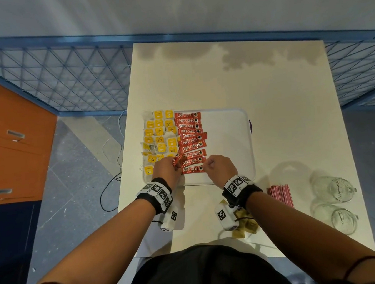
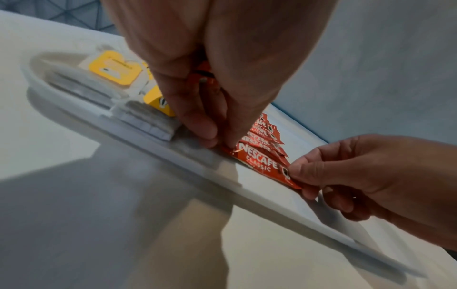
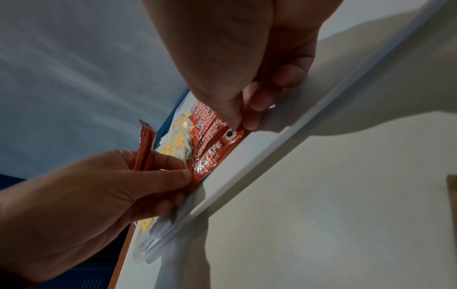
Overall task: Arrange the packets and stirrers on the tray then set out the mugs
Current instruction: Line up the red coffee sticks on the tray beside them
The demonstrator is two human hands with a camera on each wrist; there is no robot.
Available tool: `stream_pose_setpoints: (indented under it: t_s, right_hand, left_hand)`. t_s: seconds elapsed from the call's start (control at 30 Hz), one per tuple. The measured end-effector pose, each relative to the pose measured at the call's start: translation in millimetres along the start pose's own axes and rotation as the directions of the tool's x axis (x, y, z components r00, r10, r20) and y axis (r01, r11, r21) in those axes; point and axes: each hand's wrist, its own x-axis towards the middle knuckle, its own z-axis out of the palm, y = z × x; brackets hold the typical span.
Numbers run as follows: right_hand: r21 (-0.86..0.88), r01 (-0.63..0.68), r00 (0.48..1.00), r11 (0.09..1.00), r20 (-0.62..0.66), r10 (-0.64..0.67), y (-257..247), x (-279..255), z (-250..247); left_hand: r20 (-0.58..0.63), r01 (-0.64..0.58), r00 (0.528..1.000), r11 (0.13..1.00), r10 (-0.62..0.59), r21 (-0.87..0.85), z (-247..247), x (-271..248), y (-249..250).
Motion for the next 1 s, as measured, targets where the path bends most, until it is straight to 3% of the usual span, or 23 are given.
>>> stream_pose_setpoints:
  t_s: [0.37, 0.5, 0.63, 1.0]
  right_hand:
    - [-0.043, 0.02, 0.999, 0.999, -0.043, -0.022, -2, 2, -4]
    - [-0.025, 0.099, 0.993, 0.995, -0.067, -0.101, -11, 13, -12]
    - [-0.117, 0.169, 0.985, 0.979, -0.009, -0.171, -28, 33, -27]
    - [-0.214, 0.123, 0.992, 0.969, 0.058, -0.113, -39, 47, -35]
  left_hand:
    - [-0.02, -0.006, 1.0, 1.0, 0.006, 0.011, -4, 0, 3]
    - [-0.015, 0.006, 1.0, 1.0, -0.006, -0.005, -5, -1, 2]
    - [0.0, -0.004, 1.0, 1.0, 0.004, 0.006, -4, -4, 1]
    - [0.006, -0.026, 1.0, 0.999, 0.026, 0.023, 0, -4, 0]
